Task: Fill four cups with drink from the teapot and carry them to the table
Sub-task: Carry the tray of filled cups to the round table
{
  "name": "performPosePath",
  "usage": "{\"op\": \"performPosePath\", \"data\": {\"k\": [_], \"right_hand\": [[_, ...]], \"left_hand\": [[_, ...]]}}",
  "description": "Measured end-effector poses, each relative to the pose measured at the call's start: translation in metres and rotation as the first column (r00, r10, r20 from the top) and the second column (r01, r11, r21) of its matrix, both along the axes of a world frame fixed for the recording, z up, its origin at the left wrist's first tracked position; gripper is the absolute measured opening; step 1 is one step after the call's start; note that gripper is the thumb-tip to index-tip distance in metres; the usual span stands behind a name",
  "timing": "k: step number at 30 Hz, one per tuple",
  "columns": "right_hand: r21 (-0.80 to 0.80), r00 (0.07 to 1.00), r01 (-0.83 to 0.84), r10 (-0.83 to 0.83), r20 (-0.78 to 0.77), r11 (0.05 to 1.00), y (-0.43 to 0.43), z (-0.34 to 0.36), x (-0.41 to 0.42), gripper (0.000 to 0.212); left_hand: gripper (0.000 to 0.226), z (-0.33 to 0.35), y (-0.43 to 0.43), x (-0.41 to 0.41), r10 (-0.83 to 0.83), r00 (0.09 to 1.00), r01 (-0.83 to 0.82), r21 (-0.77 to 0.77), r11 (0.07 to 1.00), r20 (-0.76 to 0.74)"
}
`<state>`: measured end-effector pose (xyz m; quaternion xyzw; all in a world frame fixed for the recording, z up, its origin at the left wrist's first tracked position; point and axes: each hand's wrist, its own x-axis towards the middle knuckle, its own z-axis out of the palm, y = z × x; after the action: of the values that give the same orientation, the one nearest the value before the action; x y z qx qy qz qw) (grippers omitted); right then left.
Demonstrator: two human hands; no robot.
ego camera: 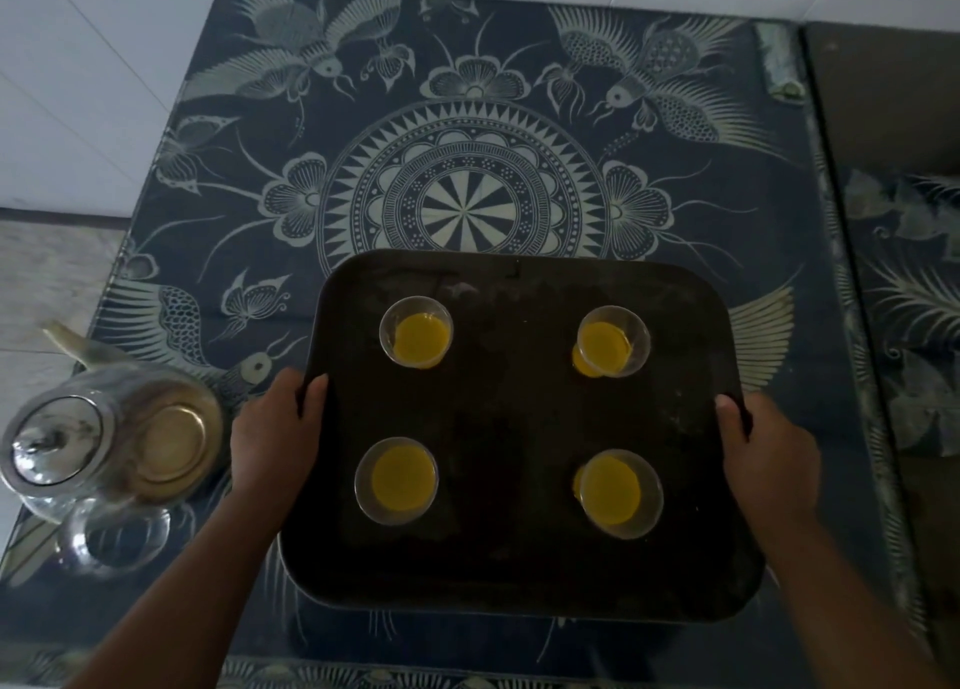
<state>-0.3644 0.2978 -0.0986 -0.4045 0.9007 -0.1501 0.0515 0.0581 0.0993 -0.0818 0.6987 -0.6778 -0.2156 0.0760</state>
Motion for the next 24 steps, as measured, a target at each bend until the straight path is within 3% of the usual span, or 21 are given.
{"op": "performPosePath", "data": {"k": [24], "right_hand": [[-0.11,0.999,0.047,-0.049,-0.013,0.993,0.015,0.114,-0.016,0.041]], "left_hand": [[0.035,0.102,-0.001,-0.012,-0.029,0.997,0.015,-0.188,0.982,-0.076]]}}
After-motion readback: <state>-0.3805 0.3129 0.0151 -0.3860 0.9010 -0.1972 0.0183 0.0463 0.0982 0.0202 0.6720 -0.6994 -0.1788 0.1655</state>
